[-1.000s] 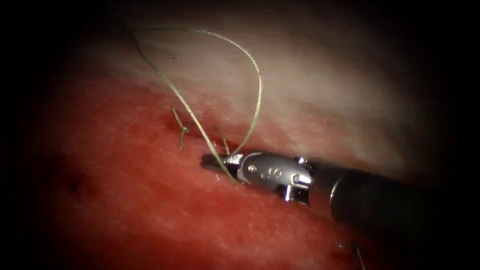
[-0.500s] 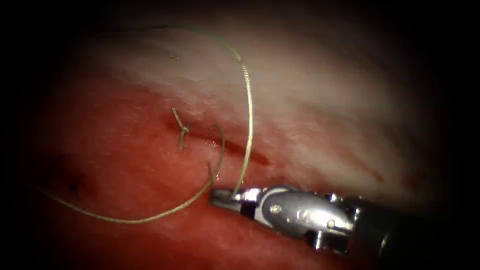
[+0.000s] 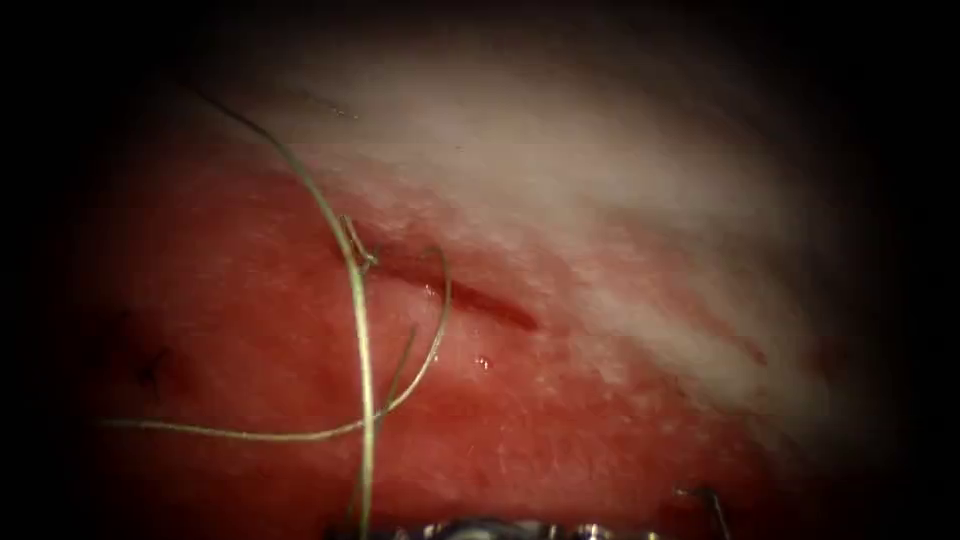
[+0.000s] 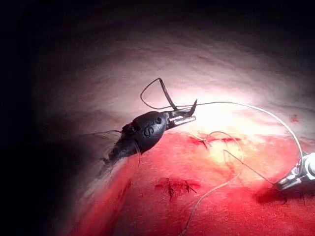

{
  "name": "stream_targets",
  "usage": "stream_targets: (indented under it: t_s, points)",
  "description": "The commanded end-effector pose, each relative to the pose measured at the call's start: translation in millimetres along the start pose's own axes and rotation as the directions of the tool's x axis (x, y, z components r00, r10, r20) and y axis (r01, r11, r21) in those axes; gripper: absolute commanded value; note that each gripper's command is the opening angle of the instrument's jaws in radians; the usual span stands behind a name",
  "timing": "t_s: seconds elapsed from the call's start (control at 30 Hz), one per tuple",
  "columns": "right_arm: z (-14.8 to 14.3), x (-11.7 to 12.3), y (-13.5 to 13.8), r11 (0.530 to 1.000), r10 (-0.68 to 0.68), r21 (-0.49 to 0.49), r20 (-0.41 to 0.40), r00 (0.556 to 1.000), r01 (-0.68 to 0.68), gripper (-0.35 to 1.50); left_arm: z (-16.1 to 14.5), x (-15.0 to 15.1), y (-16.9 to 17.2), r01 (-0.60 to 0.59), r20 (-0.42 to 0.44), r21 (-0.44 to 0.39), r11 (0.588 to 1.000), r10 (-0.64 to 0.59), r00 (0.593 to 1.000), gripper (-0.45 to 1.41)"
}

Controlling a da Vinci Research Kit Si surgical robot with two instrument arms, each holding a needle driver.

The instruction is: Wound Closure

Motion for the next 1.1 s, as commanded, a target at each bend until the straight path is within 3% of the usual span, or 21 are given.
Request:
stream_targets:
  t_s: [0.03,0.1,0.23,0.47,0.6,0.9,1.1]
  points:
    - [0.5,-0.6,0.6,1.000,0.003,-0.013,-0.018,1.000,-0.004,0.64,0.5,-0.7,-0.2,-0.002,0.001,-0.004,1.000,0.002,1.000,-0.45]
    - [0.0,-1.2,1.8,1.000,0.009,-0.026,-0.036,0.999,-0.010,1.01,0.4,-0.7,-0.2,-0.002,0.002,-0.007,1.000,0.002,1.000,-0.45]
    - [-1.4,-2.6,4.0,0.998,0.023,-0.049,-0.031,0.999,-0.024,1.21,0.2,-0.8,-0.2,-0.003,0.003,-0.012,1.000,0.003,1.000,-0.45]
    - [-4.4,-4.7,7.8,0.994,0.043,-0.101,0.006,0.999,-0.042,1.20,0.0,-0.9,-0.3,-0.003,0.003,-0.016,1.000,0.003,1.000,-0.45]
    - [-4.4,-5.9,11.2,0.985,0.064,-0.160,-0.013,0.998,-0.065,1.11,0.2,-1.0,-0.2,-0.004,0.004,-0.014,1.000,0.004,1.000,-0.45]
    - [1.9,-8.4,19.6,0.964,0.053,-0.262,0.048,0.997,-0.039,0.99,1.0,-1.2,0.1,-0.008,0.011,-0.019,1.000,0.008,1.000,-0.45]
    - [5.1,-10.6,23.6,0.968,0.048,-0.250,0.099,0.994,-0.022,0.99,1.2,-1.4,0.1,-0.009,0.014,-0.027,1.000,0.010,1.000,-0.45]
